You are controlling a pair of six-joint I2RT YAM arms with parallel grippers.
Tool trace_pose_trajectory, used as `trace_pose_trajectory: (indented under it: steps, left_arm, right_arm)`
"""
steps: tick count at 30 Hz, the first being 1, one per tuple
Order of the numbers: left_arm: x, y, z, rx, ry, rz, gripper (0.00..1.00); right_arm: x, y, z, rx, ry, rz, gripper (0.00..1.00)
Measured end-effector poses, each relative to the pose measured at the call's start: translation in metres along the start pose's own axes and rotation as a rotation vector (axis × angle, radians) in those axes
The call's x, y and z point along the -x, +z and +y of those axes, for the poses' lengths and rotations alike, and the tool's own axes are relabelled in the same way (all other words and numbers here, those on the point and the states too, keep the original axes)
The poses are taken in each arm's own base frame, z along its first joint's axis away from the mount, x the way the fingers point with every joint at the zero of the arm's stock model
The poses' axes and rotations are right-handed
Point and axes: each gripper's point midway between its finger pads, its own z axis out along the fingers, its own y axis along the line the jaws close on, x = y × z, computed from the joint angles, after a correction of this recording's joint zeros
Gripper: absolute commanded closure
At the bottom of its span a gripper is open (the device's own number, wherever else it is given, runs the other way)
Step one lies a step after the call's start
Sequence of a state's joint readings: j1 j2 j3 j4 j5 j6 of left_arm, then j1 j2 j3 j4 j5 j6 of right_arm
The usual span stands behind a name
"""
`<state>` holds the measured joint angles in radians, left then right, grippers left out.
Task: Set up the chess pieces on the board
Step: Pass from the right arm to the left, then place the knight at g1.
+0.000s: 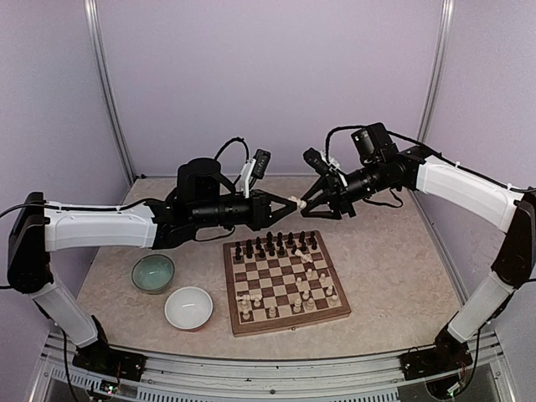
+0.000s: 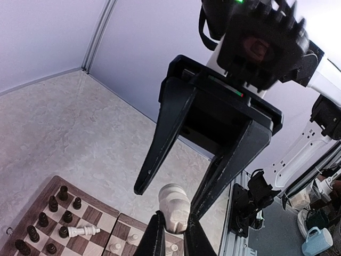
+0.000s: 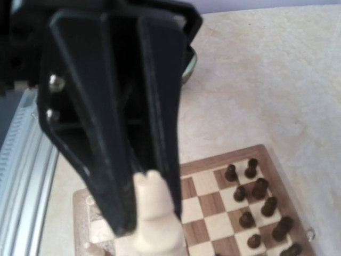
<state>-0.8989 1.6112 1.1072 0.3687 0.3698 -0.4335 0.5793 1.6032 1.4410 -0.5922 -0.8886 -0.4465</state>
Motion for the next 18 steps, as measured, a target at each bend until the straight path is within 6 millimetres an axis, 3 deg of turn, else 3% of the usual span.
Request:
trace_pose_trajectory:
  steps: [5, 8, 11, 15, 18]
  left_arm:
    - [0.006, 0.002, -0.003, 0.009, 0.01, 0.002, 0.89]
    - [0.003, 0.005, -0.008, 0.027, 0.028, 0.03, 0.89]
    - [-0.004, 0.014, -0.019, 0.052, 0.064, 0.087, 0.9]
    - [-0.035, 0.029, -0.037, 0.09, 0.128, 0.222, 0.9]
    - [-0.072, 0.036, -0.04, 0.123, 0.16, 0.352, 0.91]
  right_arm:
    - [-0.004, -0.019, 0.001, -0.06, -0.021, 0.023, 0.53]
    - [-0.009, -0.051, -0.006, -0.136, -0.018, 0.008, 0.52]
    - [-0.03, -0.087, -0.013, -0.245, 0.009, -0.004, 0.51]
    - [-0.068, -0.126, -0.032, -0.432, 0.044, 0.008, 0.51]
    - [-0.092, -0.142, -0.049, -0.535, 0.074, 0.004, 0.5]
